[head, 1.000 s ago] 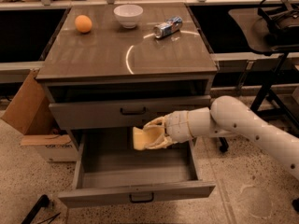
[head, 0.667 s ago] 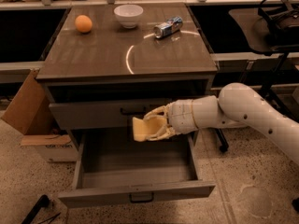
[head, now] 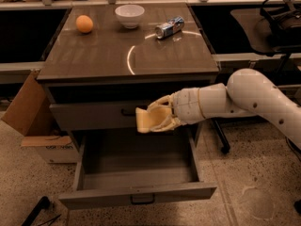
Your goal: Pick sponge from middle drawer and place on counter
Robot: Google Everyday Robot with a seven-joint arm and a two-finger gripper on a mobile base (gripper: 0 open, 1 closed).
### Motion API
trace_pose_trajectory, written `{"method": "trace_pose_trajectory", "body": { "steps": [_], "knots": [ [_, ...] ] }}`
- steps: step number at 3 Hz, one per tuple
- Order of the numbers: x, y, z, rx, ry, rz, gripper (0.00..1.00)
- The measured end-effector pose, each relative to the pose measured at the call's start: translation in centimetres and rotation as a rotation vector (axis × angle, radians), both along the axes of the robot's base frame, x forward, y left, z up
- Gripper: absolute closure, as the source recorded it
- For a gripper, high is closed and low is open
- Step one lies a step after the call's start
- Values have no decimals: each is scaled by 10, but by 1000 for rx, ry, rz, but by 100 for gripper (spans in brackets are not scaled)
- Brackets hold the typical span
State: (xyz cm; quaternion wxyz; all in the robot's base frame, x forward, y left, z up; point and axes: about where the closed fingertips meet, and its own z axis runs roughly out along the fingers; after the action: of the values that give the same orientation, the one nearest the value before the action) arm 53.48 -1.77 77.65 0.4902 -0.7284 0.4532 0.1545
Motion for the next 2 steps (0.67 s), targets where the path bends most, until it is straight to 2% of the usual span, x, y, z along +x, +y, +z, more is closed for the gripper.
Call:
{"method": "trace_pose_trajectory", "body": {
  "steps": [1, 2],
  "knots": [
    [13, -10, 38, -39, -18, -30, 100],
    [33, -20, 71, -29, -35, -112, 100]
  ]
}}
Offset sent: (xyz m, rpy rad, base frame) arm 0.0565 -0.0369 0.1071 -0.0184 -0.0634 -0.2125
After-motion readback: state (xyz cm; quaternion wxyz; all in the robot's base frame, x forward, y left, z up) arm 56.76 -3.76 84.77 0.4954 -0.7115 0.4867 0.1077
